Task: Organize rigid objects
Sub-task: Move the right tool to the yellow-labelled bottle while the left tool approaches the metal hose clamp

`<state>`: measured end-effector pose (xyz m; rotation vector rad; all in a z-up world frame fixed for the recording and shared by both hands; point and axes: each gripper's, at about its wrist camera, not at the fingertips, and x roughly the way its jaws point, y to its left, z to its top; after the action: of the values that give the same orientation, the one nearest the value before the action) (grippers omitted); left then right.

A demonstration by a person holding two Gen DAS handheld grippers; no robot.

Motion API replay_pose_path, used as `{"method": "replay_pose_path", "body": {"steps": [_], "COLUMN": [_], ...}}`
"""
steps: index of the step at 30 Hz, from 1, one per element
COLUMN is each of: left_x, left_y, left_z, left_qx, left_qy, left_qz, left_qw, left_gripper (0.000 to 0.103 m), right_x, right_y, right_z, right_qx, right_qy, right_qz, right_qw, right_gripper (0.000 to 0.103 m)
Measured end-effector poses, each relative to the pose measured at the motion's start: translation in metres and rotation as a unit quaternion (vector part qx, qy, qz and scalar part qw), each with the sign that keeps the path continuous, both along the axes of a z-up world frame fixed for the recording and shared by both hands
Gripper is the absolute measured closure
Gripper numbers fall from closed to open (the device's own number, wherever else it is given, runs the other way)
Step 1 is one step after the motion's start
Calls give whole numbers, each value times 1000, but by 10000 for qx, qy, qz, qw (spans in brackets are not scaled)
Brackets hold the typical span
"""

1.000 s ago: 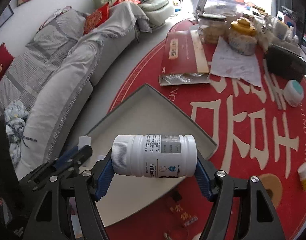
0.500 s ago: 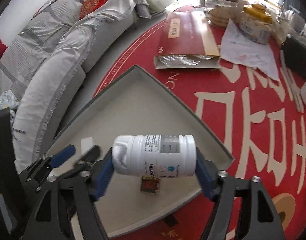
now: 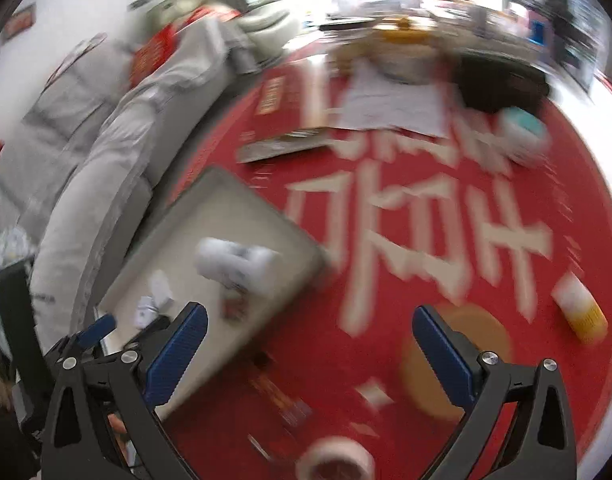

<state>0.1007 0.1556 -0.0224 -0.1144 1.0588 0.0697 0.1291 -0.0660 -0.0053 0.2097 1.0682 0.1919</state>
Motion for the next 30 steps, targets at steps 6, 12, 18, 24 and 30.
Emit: {"method": "replay_pose_path", "body": {"steps": [6, 12, 18, 24, 30], "left_x": [-45, -68, -68, -68, -72], "left_y": [-50, -88, -96, -105, -92], "left_z": [5, -16, -47, -53, -52], "left_qx": [-24, 259, 333, 470, 162], "left_qy": [-89, 243, 655, 599, 693], "left_qz": [-422, -620, -469, -523, -406], "left_qw": [9991, 9974, 9962, 9957, 9966], "left_gripper": [0, 0, 0, 0, 0], "right_x": [-83, -134, -142, -146, -146], "right_y": [-69, -96, -99, -98, -101], "right_z": [-27, -56, -52, -55, -56], "right_qx": [-171, 162, 282, 346, 415], "right_qy": [352, 843, 806, 774, 805], "right_qz": [-946, -1339, -1264, -1224, -1263], "right_qw": [9947, 9873, 9883, 9889, 9878], "right_gripper": [0, 0, 0, 0, 0]}}
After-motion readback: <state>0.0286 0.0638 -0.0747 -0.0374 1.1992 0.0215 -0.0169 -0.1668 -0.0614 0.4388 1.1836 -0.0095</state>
